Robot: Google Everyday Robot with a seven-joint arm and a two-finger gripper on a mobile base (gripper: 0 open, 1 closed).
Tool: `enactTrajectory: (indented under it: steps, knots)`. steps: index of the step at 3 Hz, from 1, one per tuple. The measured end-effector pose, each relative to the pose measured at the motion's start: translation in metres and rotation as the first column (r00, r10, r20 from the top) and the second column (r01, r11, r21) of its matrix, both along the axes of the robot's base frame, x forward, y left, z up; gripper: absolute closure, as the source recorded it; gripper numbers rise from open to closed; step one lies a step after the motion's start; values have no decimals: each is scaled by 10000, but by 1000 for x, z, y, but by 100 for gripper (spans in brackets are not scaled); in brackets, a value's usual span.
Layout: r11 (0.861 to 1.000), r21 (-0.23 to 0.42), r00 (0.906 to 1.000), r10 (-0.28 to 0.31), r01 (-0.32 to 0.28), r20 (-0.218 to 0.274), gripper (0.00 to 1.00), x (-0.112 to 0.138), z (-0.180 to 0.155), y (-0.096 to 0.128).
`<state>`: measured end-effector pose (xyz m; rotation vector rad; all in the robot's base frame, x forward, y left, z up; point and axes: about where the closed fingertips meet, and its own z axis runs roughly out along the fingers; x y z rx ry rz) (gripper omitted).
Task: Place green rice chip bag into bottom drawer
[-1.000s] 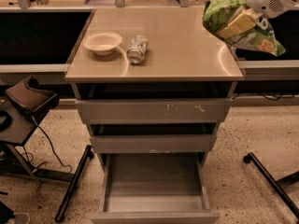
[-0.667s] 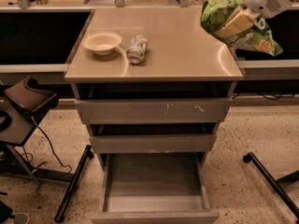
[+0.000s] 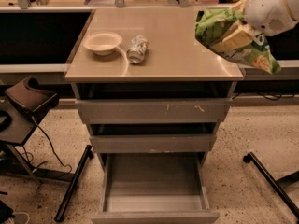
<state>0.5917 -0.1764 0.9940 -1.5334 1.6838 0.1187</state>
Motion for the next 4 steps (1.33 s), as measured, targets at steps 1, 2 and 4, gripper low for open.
enactTrajectory:
  steps: [1,2,4]
  knots:
    - [9953,795,9947,615,-549,-820,100,-48,-50,19]
    - [9951,727,9853,777,-672,-1523,100,-65,-84,25]
    - [9932,1029,9791,736,-547,-1897,100,-69,-128,36]
